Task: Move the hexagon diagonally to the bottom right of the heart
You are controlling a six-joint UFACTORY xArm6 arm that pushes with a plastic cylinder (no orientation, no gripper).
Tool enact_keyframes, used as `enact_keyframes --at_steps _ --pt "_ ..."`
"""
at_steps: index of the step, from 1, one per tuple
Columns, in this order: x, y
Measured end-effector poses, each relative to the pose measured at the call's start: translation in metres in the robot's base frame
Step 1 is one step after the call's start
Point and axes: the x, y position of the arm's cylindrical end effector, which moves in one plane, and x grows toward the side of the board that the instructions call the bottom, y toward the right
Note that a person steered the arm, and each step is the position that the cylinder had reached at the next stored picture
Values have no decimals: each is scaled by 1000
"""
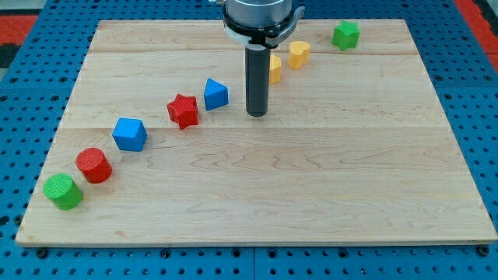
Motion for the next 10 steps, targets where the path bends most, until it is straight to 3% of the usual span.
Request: enact_keyframes --at_steps 2,3,5,7,8,9,10 --pt "7 0" --pt "-31 40" --pt "-98 -19" --pt "-60 91" --pt "-58 77" --pt "-32 147" --pt "-42 137"
